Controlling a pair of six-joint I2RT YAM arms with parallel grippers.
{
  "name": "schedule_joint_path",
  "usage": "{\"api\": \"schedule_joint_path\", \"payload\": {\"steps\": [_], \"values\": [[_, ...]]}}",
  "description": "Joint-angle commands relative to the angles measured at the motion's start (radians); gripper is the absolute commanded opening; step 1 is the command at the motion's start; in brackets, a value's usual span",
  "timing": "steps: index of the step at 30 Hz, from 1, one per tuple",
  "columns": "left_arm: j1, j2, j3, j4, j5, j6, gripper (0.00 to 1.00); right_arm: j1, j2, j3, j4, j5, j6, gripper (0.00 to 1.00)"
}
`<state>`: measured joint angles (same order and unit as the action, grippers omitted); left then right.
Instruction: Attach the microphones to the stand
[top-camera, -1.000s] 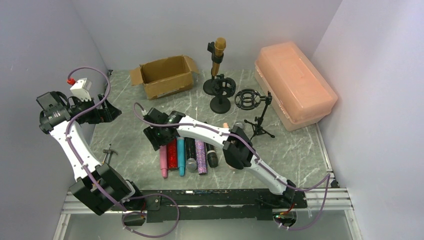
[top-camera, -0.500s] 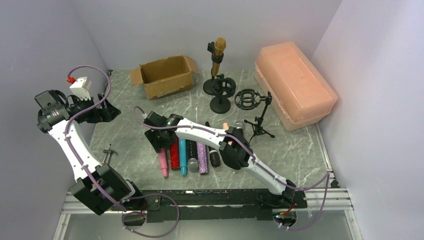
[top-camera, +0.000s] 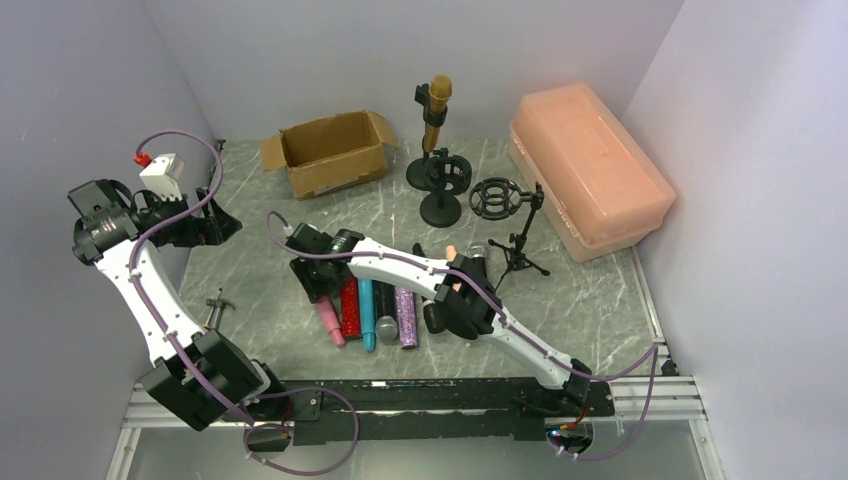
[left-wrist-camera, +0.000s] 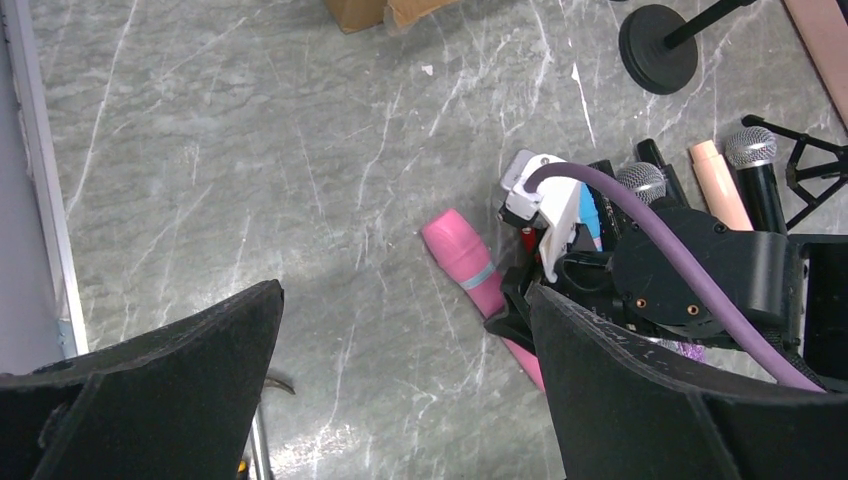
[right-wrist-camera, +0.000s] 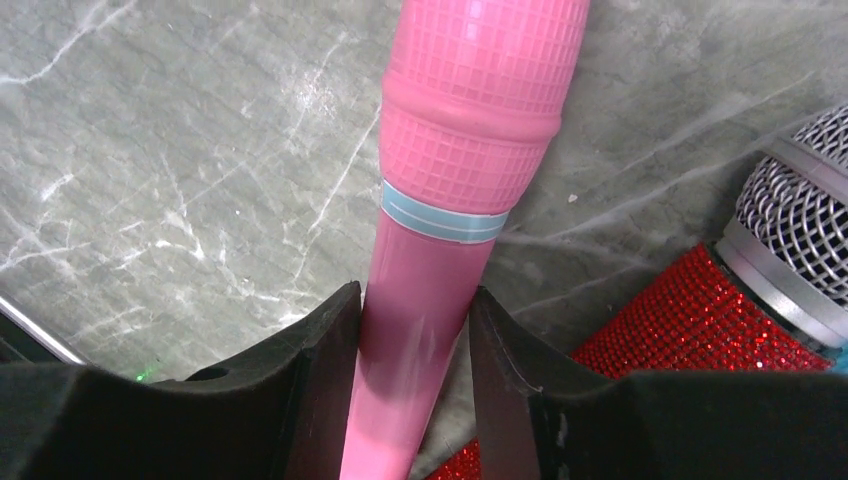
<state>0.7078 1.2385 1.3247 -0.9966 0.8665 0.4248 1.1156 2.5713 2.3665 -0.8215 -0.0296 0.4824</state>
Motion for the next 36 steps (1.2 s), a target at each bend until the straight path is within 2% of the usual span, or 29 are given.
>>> {"api": "schedule_joint_path", "payload": {"steps": [1, 6, 10, 14, 19, 24, 33, 34, 36], "values": [[0.002, -0.037, 0.056, -0.031, 0.046, 0.009, 0.99, -0.019, -0.057, 0.015, 0.087, 0.027, -0.002, 0.16], [0.002, -0.038, 0.151, -0.127, 0.134, 0.026, 0.99, -0.083, -0.249, -0.062, 0.25, 0.025, 0.074, 0.05], [-0.002, -0.049, 0.206, -0.184, 0.265, 0.015, 0.99, -0.099, -0.393, -0.08, 0.372, 0.144, 0.076, 0.0], [-0.098, -0.105, 0.187, -0.192, 0.312, 0.033, 0.99, -0.099, -0.496, -0.112, 0.476, 0.231, 0.058, 0.0], [-0.305, -0.21, 0.07, -0.026, 0.256, -0.063, 0.99, -0.091, -0.623, -0.263, 0.665, 0.285, 0.055, 0.0], [-0.42, -0.255, -0.016, 0.186, 0.277, -0.2, 0.99, -0.056, -0.699, -0.425, 0.814, 0.322, 0.013, 0.0], [-0.466, -0.228, -0.002, 0.209, 0.292, -0.218, 0.99, -0.012, -0.733, -0.483, 0.9, 0.332, -0.033, 0.0], [-0.466, -0.229, -0.014, 0.218, 0.287, -0.218, 0.93, -0.005, -0.734, -0.484, 0.903, 0.336, -0.039, 0.0], [-0.467, -0.229, -0.031, 0.22, 0.267, -0.213, 0.74, 0.005, -0.735, -0.49, 0.907, 0.342, -0.045, 0.0]]}}
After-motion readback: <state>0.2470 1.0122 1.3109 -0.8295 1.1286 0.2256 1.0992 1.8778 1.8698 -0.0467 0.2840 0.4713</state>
